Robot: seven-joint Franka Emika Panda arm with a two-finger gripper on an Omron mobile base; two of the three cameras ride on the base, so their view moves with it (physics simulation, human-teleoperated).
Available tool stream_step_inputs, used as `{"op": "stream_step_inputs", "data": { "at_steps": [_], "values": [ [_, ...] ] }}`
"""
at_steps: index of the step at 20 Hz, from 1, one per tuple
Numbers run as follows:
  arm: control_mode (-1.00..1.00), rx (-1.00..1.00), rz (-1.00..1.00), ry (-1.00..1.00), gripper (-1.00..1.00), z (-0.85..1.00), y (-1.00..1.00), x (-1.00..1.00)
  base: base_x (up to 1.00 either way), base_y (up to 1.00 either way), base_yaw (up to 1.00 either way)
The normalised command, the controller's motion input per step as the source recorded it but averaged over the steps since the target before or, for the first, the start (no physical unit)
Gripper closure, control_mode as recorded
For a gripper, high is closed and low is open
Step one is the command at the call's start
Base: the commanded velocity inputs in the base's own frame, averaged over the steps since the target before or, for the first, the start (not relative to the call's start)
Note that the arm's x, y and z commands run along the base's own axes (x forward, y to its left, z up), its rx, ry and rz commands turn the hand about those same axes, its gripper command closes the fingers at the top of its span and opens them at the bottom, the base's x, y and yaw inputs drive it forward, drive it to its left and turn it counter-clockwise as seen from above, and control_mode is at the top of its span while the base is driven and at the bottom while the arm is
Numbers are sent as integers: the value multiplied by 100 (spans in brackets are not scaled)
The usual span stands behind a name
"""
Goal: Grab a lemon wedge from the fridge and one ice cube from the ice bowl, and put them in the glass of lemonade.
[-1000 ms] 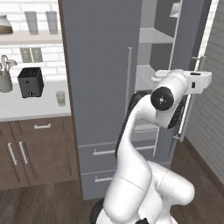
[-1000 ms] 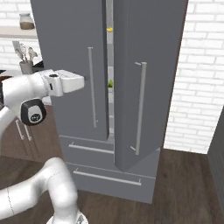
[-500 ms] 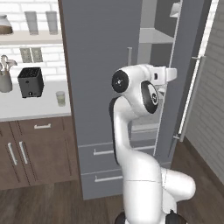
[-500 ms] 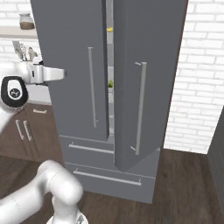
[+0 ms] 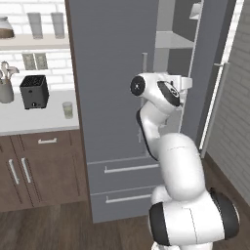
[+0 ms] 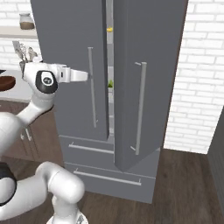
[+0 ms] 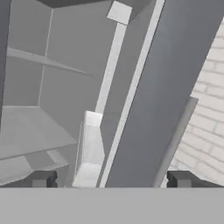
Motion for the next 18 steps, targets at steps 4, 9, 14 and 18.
{"op": "stream_step_inputs", "data": {
  "at_steps": [4,9,14,18],
  "values": [
    [-100,9,-16,26,-100,-10,-88,62,0,0,0],
    [-100,7,-18,22,-100,-9,-97,28,0,0,0],
    [-100,5,-21,22,-100,-13,-100,0,0,0,0],
    [-100,1,-23,21,-100,-24,-100,0,0,0,0]
  ]
}}
